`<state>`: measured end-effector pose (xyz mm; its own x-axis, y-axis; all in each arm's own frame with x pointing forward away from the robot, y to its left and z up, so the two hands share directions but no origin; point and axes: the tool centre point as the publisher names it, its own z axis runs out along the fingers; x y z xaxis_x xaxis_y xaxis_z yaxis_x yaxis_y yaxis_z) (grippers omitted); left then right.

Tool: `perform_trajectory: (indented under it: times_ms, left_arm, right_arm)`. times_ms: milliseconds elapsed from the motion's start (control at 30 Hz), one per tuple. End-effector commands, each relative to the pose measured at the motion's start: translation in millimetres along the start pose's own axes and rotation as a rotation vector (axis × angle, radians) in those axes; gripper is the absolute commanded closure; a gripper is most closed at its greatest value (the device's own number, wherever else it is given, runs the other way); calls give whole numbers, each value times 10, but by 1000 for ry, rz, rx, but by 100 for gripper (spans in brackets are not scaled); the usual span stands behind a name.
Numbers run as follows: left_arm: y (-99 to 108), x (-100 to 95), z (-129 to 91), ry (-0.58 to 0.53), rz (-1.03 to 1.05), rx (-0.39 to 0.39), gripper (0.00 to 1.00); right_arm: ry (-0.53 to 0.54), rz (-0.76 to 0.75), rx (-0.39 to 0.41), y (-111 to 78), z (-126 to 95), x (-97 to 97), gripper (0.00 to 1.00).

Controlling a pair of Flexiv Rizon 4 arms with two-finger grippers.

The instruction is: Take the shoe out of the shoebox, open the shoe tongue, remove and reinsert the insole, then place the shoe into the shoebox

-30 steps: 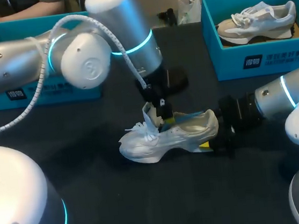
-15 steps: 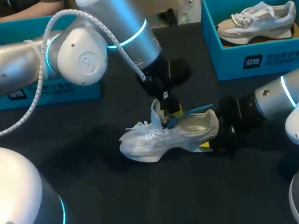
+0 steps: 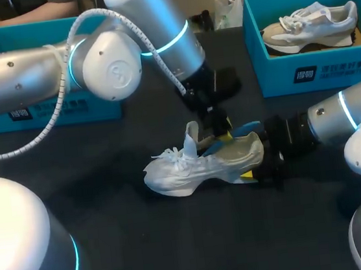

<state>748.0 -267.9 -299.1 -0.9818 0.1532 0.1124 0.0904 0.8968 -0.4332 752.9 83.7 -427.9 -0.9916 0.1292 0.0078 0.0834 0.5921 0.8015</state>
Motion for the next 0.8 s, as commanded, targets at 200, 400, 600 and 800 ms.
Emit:
perform_trajectory:
  times_ms: [200, 400, 600, 800]
  left_arm:
    - [-45, 97, -19, -100, 49, -10, 30]
    - [-85, 99, 44, -182, 89, -27, 32]
    - [-76, 97, 93, -229, 104, -12, 42]
    - [-44, 51, 151, -281, 73, 13, 47]
  right_arm:
    - [-1, 1, 6, -24, 38, -14, 100]
    - [-1, 1, 6, -24, 38, -14, 100]
    - [-1, 1, 6, -24, 38, -14, 100]
    - [-1, 1, 6, -24, 38, -14, 100]
